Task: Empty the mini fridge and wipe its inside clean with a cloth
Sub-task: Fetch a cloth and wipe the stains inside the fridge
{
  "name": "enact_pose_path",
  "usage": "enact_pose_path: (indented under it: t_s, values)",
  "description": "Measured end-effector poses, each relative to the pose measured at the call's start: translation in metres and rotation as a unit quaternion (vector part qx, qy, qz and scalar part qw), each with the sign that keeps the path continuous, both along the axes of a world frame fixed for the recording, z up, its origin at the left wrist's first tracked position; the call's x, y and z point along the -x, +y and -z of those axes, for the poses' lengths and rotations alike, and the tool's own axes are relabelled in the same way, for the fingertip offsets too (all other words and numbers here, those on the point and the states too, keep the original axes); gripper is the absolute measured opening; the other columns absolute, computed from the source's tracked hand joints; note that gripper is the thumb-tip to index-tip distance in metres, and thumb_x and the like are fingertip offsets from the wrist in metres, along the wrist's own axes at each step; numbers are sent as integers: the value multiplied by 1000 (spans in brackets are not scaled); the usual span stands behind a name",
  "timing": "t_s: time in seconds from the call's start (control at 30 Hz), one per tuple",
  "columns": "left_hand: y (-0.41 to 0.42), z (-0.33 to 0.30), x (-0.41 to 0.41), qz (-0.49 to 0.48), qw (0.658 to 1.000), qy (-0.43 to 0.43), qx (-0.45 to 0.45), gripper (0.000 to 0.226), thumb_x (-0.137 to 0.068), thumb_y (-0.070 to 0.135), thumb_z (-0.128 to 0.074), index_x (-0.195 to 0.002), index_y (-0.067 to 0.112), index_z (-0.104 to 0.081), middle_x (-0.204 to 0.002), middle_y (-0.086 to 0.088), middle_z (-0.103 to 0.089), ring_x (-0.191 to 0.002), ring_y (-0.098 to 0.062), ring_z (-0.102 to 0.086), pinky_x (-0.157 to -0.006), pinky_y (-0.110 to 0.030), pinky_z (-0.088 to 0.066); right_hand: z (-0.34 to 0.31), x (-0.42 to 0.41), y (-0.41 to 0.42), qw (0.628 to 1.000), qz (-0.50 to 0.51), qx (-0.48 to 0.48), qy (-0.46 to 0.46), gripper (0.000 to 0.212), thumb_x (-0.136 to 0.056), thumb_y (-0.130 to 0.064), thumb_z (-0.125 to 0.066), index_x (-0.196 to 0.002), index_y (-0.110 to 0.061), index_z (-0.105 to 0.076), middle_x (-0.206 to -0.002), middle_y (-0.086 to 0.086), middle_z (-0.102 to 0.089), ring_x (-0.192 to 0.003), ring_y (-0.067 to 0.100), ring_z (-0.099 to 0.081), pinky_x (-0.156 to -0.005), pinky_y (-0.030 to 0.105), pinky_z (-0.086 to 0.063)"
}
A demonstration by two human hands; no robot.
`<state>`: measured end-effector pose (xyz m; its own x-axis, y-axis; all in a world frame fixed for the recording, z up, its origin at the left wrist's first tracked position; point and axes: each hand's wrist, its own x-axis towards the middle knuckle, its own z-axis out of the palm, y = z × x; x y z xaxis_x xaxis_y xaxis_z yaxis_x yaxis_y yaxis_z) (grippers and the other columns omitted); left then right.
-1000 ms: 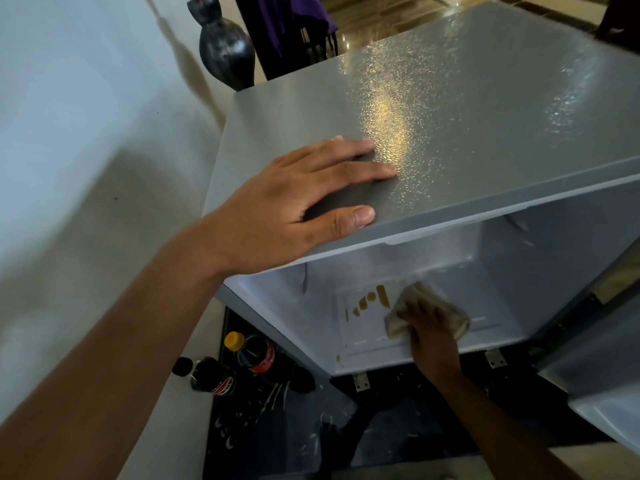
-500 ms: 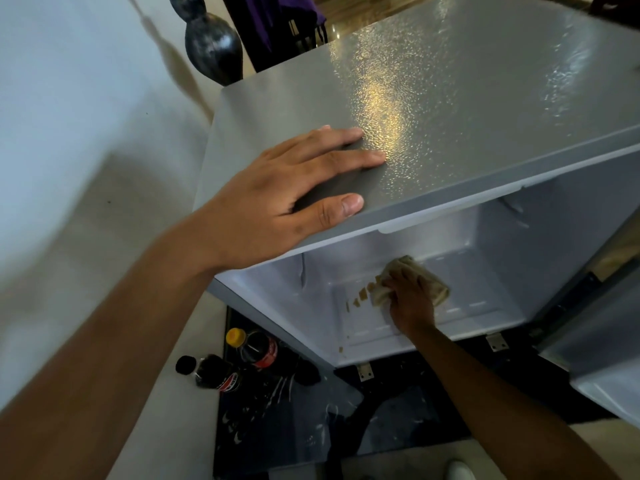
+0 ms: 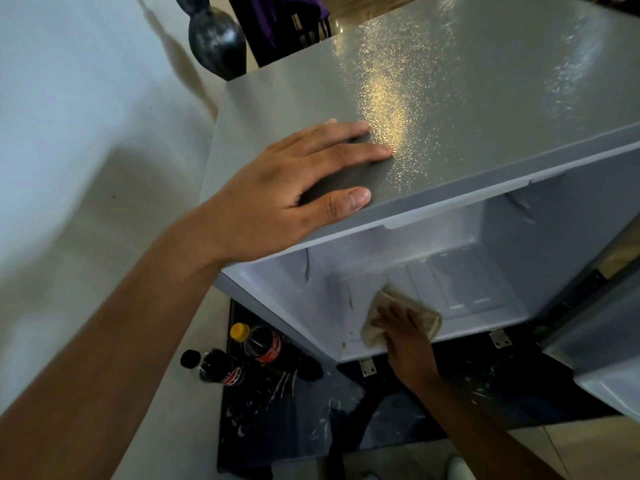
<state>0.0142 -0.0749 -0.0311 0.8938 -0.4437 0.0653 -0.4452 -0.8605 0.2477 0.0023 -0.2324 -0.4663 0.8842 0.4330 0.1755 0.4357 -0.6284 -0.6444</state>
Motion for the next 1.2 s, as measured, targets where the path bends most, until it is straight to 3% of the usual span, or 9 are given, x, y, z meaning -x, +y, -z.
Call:
enact_pose_path:
  t_s: [0.2, 0.27, 0.4, 0.57, 0.67, 0.8, 0.93, 1.07, 1.2]
  values:
    - [1, 1, -1, 2, 1000, 1, 5, 51, -102, 47, -45, -152, 36, -43, -165, 13, -30, -155, -9, -23, -124, -47, -25, -10, -19, 9, 985, 133, -104, 45, 43, -77, 16, -67, -113, -7, -73, -125, 21, -67, -121, 39, -58, -107, 54, -40]
    - [1, 0, 0, 1, 1000, 1, 5, 51, -102, 46, -46, -152, 36, -44, -165, 13, -31, -155, -10, -23, -124, -47, -25, -26, -39, 26, 965, 184, -158, 97, 38, -85, 10, -63, -119, -6, -70, -128, 24, -63, -119, 47, -56, -105, 50, -42]
    - [0, 1, 0, -1, 1000, 3, 3, 50, -102, 46, -46, -152, 37, -43, -165, 12, -31, -155, -10, -23, -124, -47, -25, -43, -54, 69, 970, 162, -102, 153, 34, -95, -5, -54, -126, -13, -67, -138, 17, -55, -130, 39, -45, -112, 43, -34]
    - [1, -1, -1, 0, 1000, 2, 7, 50, -102, 46, -46, -152, 36, -43, -165, 12, -31, -155, -10, -23, -124, -48, -25, -34, -14, 87, 996, 32, 14, 78, 43, -90, -10, -62, -133, -12, -62, -144, 12, -55, -141, 33, -42, -122, 45, -19]
    - [2, 0, -1, 3, 1000, 0, 5, 50, -103, 47, -45, -152, 37, -43, -165, 12, -31, -155, -10, -23, -124, -48, -25, -25, 11, 71, 1000, 9, 11, 20, 51, -69, -3, -79, -119, -11, -72, -127, 11, -69, -127, 36, -59, -115, 44, -22]
    - [2, 1, -1, 7, 1000, 0, 7, 50, -103, 47, -46, -152, 37, -43, -165, 12, -31, -155, -11, -23, -123, -49, -26, -16, 27, 44, 999, -39, -18, -16, 55, -59, 0, -69, -111, -13, -74, -121, 7, -72, -122, 33, -63, -109, 41, -29]
    - [4, 1, -2, 8, 1000, 1, 11, 51, -102, 51, -45, -151, 40, -43, -165, 15, -31, -155, -10, -24, -123, -50, -27, -28, 0, 38, 990, 79, -76, 89, 37, -77, 11, -63, -105, -8, -77, -114, 14, -73, -108, 33, -68, -105, 34, -43]
    - [4, 2, -2, 6, 1000, 4, 10, 51, -101, 53, -43, -151, 41, -42, -165, 15, -30, -155, -10, -24, -123, -51, -27, -59, -44, 56, 961, 179, -198, 75, 36, -79, 13, -61, -103, -6, -78, -111, 10, -76, -101, 25, -71, -99, 32, -52]
    - [3, 0, -2, 6, 1000, 1, 12, 49, -103, 47, -46, -151, 37, -44, -165, 11, -32, -155, -11, -25, -123, -49, -26, -63, -67, 76, 984, 147, -95, 15, 30, -77, -4, -71, -104, -16, -77, -113, 11, -74, -107, 34, -67, -96, 42, -50]
